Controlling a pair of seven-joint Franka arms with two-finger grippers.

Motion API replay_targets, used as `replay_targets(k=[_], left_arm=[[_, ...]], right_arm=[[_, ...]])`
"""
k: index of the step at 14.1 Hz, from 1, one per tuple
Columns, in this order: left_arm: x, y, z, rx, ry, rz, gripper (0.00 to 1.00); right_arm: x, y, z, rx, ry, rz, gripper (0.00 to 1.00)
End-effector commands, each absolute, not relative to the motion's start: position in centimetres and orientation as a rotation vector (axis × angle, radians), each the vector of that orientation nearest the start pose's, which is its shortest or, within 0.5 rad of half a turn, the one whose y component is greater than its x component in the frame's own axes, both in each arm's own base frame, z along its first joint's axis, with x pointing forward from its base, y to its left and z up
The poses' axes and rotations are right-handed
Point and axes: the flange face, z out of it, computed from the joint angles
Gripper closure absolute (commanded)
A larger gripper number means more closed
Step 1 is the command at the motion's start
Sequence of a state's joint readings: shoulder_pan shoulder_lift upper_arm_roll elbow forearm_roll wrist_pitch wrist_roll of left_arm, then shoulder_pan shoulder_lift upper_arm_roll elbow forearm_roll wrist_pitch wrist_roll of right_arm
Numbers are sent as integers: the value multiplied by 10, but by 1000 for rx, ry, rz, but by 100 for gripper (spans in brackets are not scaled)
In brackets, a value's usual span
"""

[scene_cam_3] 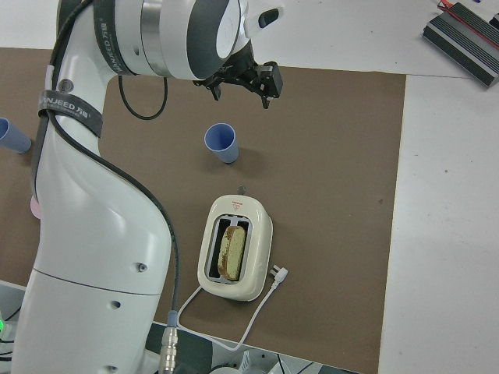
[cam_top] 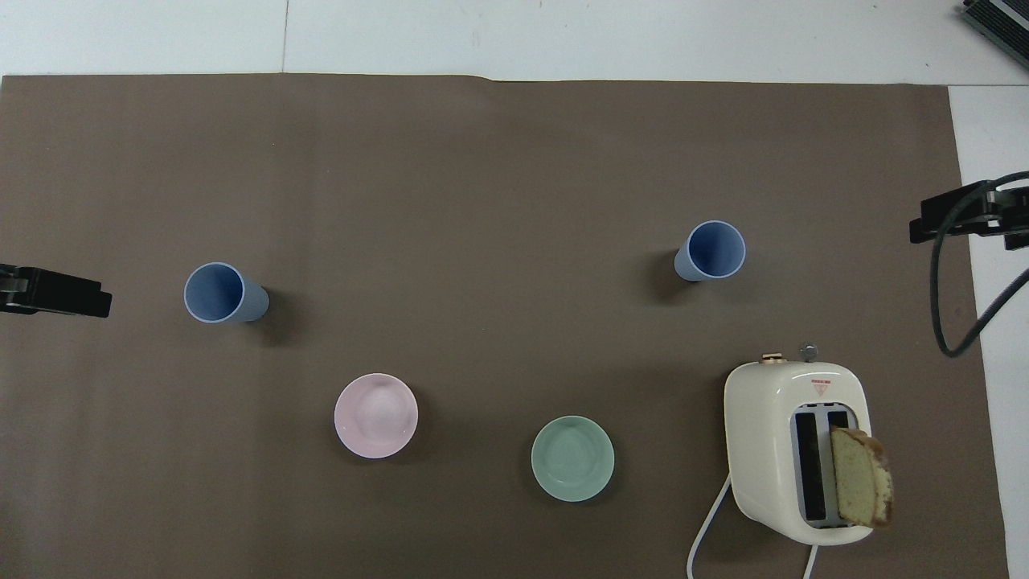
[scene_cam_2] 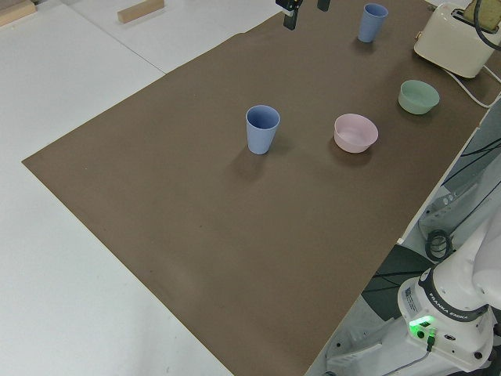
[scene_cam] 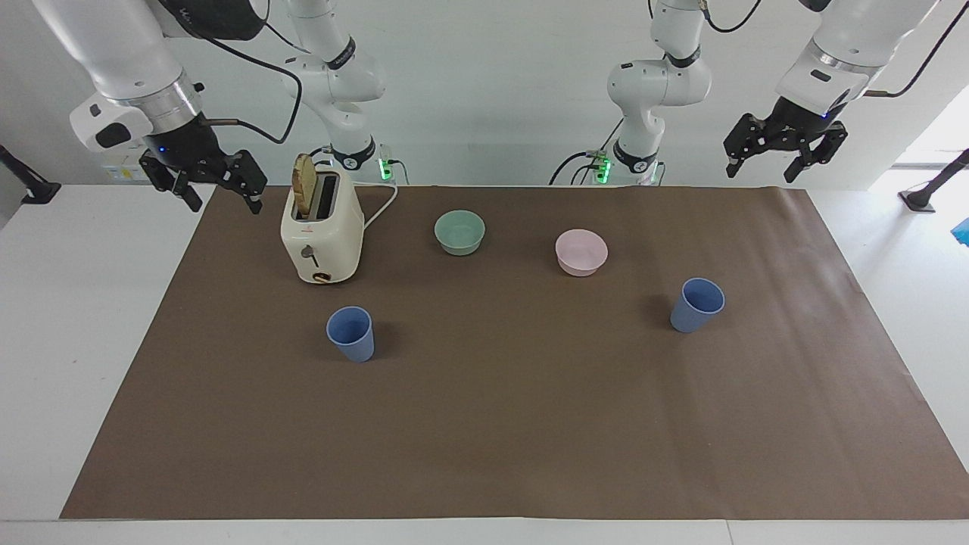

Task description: Stack blue cups with both arms

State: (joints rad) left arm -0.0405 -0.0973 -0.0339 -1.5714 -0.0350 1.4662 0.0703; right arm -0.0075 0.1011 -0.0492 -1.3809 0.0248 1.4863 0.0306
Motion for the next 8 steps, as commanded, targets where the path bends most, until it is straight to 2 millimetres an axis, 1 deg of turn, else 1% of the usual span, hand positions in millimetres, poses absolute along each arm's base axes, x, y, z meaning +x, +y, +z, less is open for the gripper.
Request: replay_targets(k=[1,8], left_arm=[[508,-42,673,-3166,235,3,0],[508,-42,673,-3166,235,3,0]], right_arm=[[572,-30,649,-3090,97,-5,0],[572,-32,650,-3095,95,-7,0]])
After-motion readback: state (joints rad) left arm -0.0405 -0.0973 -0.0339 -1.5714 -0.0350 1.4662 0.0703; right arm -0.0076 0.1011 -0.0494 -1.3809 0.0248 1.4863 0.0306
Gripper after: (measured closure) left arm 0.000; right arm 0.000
